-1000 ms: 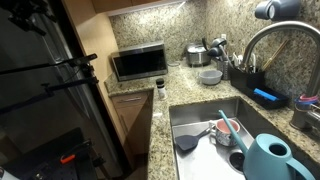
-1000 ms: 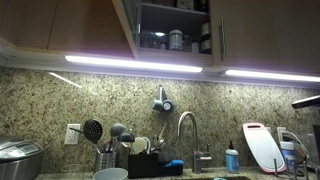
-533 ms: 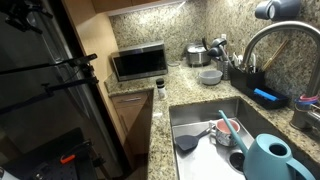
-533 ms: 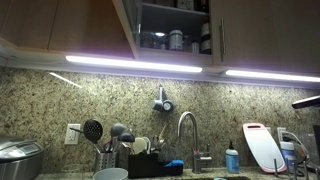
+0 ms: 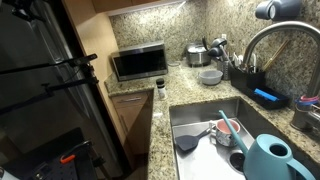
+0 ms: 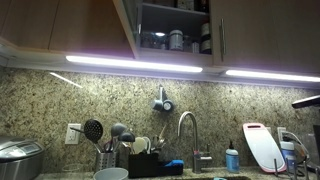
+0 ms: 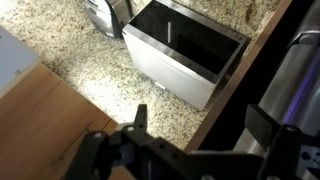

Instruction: Close the second cupboard door from the right

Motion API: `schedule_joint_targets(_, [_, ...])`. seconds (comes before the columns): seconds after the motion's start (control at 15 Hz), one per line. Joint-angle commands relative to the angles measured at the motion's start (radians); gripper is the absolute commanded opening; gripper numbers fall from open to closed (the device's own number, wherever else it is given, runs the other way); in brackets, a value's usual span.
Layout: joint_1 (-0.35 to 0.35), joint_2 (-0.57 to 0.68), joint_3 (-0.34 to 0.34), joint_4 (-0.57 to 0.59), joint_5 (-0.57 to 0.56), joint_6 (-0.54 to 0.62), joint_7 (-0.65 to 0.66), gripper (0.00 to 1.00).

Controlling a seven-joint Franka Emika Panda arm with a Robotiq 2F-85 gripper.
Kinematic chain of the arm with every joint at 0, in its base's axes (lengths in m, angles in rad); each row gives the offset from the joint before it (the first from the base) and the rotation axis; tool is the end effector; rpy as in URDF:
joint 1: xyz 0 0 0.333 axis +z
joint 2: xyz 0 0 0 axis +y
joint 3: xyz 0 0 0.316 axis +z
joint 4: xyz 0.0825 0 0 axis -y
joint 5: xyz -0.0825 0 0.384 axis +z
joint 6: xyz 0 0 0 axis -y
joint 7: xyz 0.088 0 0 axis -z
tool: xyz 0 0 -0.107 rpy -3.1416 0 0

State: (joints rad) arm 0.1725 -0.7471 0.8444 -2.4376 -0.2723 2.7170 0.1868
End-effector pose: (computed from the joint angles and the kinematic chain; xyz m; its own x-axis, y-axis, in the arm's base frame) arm 0.1738 0.4216 0.5549 0.1075 0.7870 0.6075 0.5758 -0.5474 0.6073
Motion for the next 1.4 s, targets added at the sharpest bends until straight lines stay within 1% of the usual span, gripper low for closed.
schedule_joint_targets(0.0, [-0.135,-0.015,0.044,0.079,-0.034,0.020,0.049,1.00])
schedule_joint_targets(0.13, [-0.182,-0.011,0.050,0.109,-0.034,0.023,0.044,1.00])
schedule_joint_targets(0.2, [-0.186,0.004,0.048,0.121,-0.030,0.031,0.030,1.00])
schedule_joint_targets(0.4, [-0.234,0.007,0.064,0.154,-0.042,0.053,0.017,1.00])
schedule_joint_targets(0.47, [-0.260,-0.004,0.073,0.162,-0.058,0.078,0.018,1.00])
schedule_joint_targets(0.6, [-0.334,-0.037,0.099,0.182,-0.108,0.142,0.025,1.00])
schedule_joint_targets(0.73, [-0.412,-0.059,0.125,0.217,-0.108,0.179,0.049,1.00])
schedule_joint_targets(0.8, [-0.412,-0.023,0.127,0.245,-0.073,0.160,0.041,1.00])
schedule_joint_targets(0.87, [-0.364,-0.039,0.105,0.194,-0.066,0.152,0.008,1.00])
schedule_joint_targets(1.0, [-0.396,-0.036,0.118,0.220,-0.064,0.152,0.010,1.00])
schedule_joint_targets(1.33, [-0.399,-0.035,0.119,0.226,-0.064,0.153,0.011,1.00])
